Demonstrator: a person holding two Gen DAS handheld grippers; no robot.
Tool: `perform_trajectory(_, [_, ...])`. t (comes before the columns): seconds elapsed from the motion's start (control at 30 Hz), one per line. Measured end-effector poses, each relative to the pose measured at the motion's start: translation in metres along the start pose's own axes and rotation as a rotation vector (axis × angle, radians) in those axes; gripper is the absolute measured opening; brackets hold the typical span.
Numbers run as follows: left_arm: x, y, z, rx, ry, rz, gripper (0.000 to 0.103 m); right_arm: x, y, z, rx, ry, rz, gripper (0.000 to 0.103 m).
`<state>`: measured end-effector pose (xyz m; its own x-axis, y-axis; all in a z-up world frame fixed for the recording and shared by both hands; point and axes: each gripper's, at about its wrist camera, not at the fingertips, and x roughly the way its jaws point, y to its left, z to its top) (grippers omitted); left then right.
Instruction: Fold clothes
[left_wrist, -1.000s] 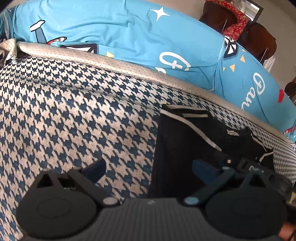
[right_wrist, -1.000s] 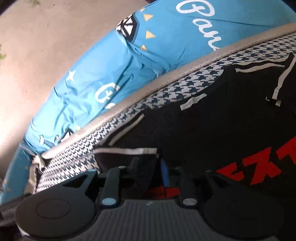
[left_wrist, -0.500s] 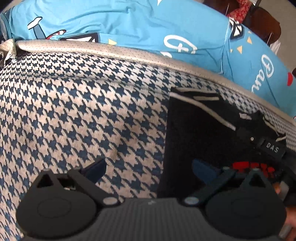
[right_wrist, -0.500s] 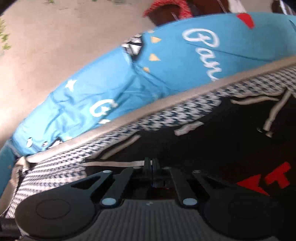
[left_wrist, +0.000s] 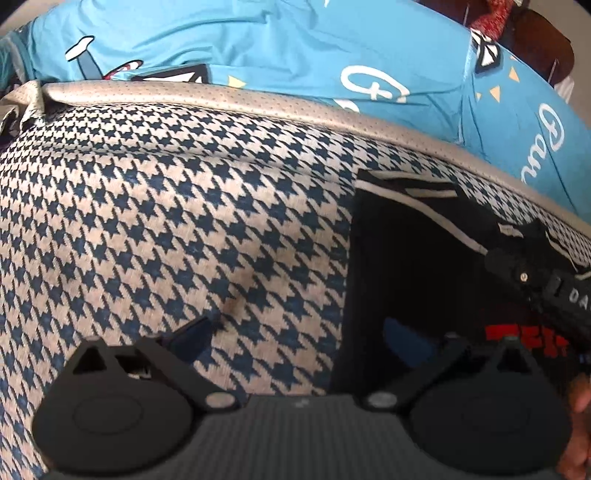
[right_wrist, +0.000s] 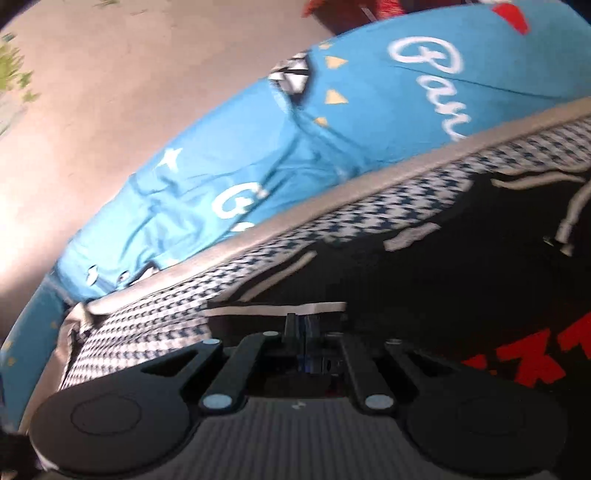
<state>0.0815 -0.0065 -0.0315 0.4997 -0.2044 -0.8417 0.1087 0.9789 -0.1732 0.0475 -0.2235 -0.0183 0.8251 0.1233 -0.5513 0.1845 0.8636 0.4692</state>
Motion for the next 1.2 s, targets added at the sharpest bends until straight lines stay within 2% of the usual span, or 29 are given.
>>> perform_trajectory(0.07, [0.001,0.001,0.0,-0.002,0.004,0.01,0.103,0.001,0.006,-0.002,-0.026,0.014,0.043,0.006])
perform_trajectory(0.2, [0.003,0.003,-0.001,-0.001,0.019,0.031,0.103,0.016,0.011,-0.013,-0.087,0.106,-0.03,0.008])
perform_trajectory(0.23, [0.004,0.003,-0.001,-0.001,0.022,0.037,0.103,0.02,0.012,-0.016,-0.102,0.129,-0.048,0.002])
perform_trajectory(0.43, [0.005,0.001,-0.004,0.045,0.029,0.059,0.103,0.013,0.0,-0.014,-0.044,0.119,-0.092,0.0])
perform_trajectory(0.53, [0.002,0.001,-0.003,0.03,0.017,0.045,0.103,0.011,0.002,-0.014,-0.055,0.136,-0.062,0.01])
perform_trajectory(0.63, [0.001,-0.001,-0.003,0.031,0.016,0.016,0.103,0.003,0.004,-0.017,-0.083,0.147,-0.037,0.015])
perform_trajectory(0.7, [0.005,-0.005,-0.006,0.058,0.034,0.026,0.103,0.004,0.002,-0.022,-0.101,0.173,-0.043,0.015])
perform_trajectory(0.8, [0.007,-0.016,-0.014,0.158,0.027,0.075,0.103,-0.002,0.002,-0.024,-0.15,0.18,-0.064,0.012])
perform_trajectory(0.83, [0.007,-0.019,-0.016,0.178,0.019,0.087,0.103,-0.004,0.003,-0.024,-0.15,0.178,-0.075,0.015])
perform_trajectory(1.0, [0.003,-0.025,-0.019,0.194,0.013,0.034,0.103,-0.016,-0.009,-0.02,-0.099,0.203,-0.05,0.017])
perform_trajectory(1.13, [0.008,-0.034,-0.025,0.257,0.016,0.064,0.103,-0.023,-0.015,-0.019,-0.11,0.218,-0.094,0.017])
perform_trajectory(1.2, [0.008,-0.035,-0.025,0.259,0.013,0.068,0.103,-0.029,-0.02,-0.016,-0.11,0.212,-0.104,0.017])
